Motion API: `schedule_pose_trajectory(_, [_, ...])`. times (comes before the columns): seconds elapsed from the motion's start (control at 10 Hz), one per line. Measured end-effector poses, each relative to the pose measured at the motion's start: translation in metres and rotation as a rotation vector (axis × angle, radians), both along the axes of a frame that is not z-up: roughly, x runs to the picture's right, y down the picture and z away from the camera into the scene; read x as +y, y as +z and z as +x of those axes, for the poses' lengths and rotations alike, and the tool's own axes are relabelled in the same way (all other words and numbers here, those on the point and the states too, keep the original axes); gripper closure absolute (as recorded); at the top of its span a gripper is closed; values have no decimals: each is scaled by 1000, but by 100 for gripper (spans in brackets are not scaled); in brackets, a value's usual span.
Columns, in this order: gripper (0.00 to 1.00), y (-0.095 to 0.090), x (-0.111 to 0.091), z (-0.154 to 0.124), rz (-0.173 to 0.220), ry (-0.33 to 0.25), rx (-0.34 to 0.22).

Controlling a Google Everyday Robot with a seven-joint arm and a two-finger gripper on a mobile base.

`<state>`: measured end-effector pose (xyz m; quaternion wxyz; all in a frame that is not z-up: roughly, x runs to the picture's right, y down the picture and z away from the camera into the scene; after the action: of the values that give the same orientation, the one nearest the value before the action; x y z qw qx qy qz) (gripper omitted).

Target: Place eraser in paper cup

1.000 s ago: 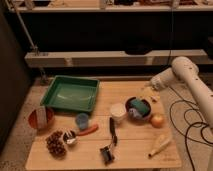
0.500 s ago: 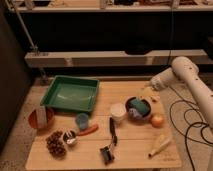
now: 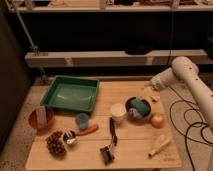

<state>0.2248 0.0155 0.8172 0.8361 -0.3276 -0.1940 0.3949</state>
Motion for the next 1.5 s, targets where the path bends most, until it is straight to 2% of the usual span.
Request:
schedule_pose_trajectory(0.3, [20, -1, 0, -1, 3, -5, 3])
schedule_pose_trajectory(0.6, [20, -17, 5, -20, 50, -103, 21])
schedule_pose_trajectory(0.8, [20, -39, 18, -60, 97, -216, 2])
schedule_pose_trajectory(1.0, [20, -60, 38, -113, 136, -329, -30])
schedule_pose_trajectory(1.4, [20, -108, 104, -207, 219, -567, -121])
schedule_pose_trajectory(1.5, [20, -116, 115, -218, 233, -602, -135])
